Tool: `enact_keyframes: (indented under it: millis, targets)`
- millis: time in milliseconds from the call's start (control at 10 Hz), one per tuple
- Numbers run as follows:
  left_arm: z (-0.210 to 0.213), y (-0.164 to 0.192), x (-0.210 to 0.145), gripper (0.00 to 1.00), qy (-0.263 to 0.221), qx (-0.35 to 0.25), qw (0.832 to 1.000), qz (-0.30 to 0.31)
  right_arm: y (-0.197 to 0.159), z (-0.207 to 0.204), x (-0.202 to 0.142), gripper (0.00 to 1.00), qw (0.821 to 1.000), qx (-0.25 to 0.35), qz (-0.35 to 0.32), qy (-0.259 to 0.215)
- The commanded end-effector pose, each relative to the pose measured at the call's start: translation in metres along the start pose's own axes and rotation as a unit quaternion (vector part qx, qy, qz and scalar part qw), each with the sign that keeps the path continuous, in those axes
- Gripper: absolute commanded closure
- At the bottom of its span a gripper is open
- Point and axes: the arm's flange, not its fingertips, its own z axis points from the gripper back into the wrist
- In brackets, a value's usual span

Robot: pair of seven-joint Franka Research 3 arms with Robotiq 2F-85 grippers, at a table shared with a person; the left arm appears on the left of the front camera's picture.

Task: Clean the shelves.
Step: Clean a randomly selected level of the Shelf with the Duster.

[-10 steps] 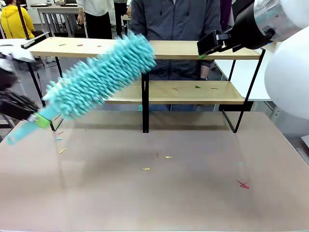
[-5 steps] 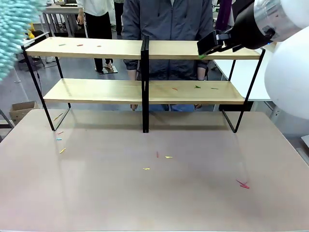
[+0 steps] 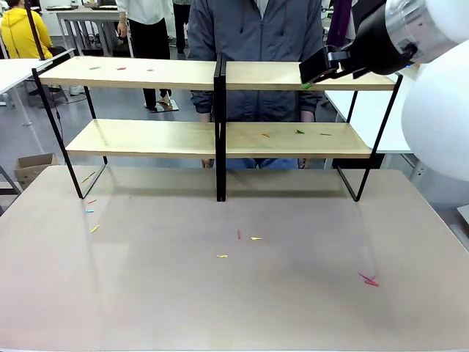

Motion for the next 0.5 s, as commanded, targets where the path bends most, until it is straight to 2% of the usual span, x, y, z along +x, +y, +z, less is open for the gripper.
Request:
enact_keyframes:
  millis: [0,400]
  targets:
    - [0.0002,-0.0148,-0.0025,1.00,0.032,-0.005,0.999,-0.027,0.0000,-0.0001,-0.0003,0.00,1.000,-0.001,0.001,-0.001]
    - [0.0002,-0.0148,-0.0025,1.00,0.032,-0.005,0.999,-0.027,0.0000,-0.0001,-0.0003,0.00,1.000,-0.001,0.001,-0.001]
